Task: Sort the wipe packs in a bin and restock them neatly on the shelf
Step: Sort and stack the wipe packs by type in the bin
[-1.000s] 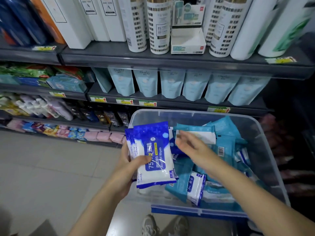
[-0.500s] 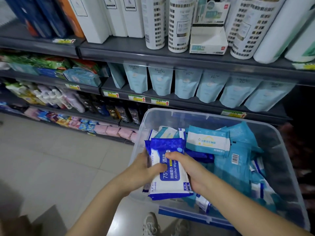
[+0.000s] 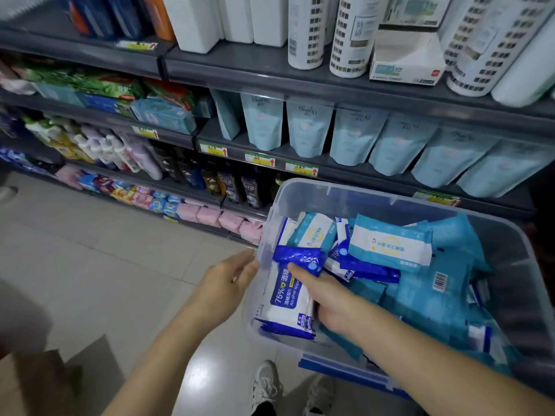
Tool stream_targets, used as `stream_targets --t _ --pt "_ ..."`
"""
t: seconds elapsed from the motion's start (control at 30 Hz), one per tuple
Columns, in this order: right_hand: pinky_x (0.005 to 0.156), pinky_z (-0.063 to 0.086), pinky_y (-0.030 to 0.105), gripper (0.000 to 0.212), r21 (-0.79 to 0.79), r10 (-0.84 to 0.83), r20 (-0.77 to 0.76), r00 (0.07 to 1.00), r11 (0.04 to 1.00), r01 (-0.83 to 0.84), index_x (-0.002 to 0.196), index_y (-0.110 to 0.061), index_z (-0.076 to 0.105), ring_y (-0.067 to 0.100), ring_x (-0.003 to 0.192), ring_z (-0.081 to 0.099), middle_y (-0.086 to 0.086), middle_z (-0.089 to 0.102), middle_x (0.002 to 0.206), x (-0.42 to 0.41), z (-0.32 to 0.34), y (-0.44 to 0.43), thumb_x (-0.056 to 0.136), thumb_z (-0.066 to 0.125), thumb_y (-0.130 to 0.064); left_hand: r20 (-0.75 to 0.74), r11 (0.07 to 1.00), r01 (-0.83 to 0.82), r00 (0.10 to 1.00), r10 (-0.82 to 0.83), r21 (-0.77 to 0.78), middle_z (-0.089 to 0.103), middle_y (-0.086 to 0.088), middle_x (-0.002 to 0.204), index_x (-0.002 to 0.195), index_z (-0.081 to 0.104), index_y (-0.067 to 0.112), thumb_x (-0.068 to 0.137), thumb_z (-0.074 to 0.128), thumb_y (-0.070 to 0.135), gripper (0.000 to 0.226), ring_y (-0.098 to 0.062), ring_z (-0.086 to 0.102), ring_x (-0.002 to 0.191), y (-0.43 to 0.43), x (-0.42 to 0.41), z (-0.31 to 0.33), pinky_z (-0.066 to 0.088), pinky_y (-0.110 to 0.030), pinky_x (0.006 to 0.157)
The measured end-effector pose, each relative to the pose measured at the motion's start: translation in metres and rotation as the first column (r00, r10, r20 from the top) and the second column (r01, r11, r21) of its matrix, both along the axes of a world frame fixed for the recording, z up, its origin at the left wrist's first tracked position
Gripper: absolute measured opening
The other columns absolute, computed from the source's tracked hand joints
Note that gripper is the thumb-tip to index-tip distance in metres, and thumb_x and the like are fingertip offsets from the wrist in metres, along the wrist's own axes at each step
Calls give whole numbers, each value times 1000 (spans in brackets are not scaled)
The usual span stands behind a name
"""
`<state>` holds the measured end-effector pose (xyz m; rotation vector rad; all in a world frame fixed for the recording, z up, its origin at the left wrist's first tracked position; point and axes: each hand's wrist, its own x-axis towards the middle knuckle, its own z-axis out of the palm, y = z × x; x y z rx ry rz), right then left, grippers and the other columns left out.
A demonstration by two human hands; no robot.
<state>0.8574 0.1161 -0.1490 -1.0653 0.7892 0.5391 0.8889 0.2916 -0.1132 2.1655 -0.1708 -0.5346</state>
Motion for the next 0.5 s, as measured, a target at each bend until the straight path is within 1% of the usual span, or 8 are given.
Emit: stream_targets --t 0.07,0.1,0.2,0.27,0.33,0.43,0.5 --pt "85 54 41 29 -6 70 -30 997 997 -71 112 -12 61 27 95 67 10 71 103 -2 5 -5 86 66 -26 -9 997 64 998 -64 -46 66 12 117 129 58 25 95 49 33 36 0 62 102 2 -4 -3 54 -24 84" --pt "88 52 42 27 -4 103 -42 994 995 -103 110 -12 63 27 97 67 11 71 104 -4 6 -8 86 67 -24 -5 996 71 997 -71 -50 67 12 115 129 57 26 95 50 30 35 2 63 100 2 -5 -4 55 -22 82" --pt "83 53 40 19 36 121 -49 991 992 -119 107 -8 63 27 91 67 14 70 105 -7 9 -10 88 63 -10 45 999 53 998 -53 -8 70 11 103 125 59 25 96 51 25 30 3 66 89 -1 -5 -8 55 -22 78" --pt "86 52 43 22 58 110 -36 993 992 -108 110 -7 62 28 93 66 15 69 108 -9 7 -9 88 61 -5 78 998 61 995 -63 36 71 8 98 124 59 23 97 50 24 29 -1 66 84 -3 -5 -9 54 -22 75" --pt "90 50 45 24 67 117 -25 993 991 -115 111 -7 62 28 96 66 15 68 110 -12 3 -14 87 61 -5 96 997 61 993 -65 51 71 7 94 124 59 22 97 50 23 29 -7 67 85 -4 -6 -8 54 -25 75" --pt "88 50 46 31 110 142 -45 989 985 -136 109 -10 63 27 95 66 13 69 110 -18 1 -22 78 67 -11 114 997 62 991 -68 51 72 2 95 125 59 23 97 49 23 30 -15 68 89 -4 -5 -8 55 -34 79" --pt "89 50 46 38 141 124 -64 990 983 -114 111 -11 63 27 97 66 12 69 112 -21 -2 -18 73 69 -16 96 997 60 993 -64 42 70 4 94 127 58 24 97 48 23 31 -13 67 91 -4 -5 -9 56 -36 80"
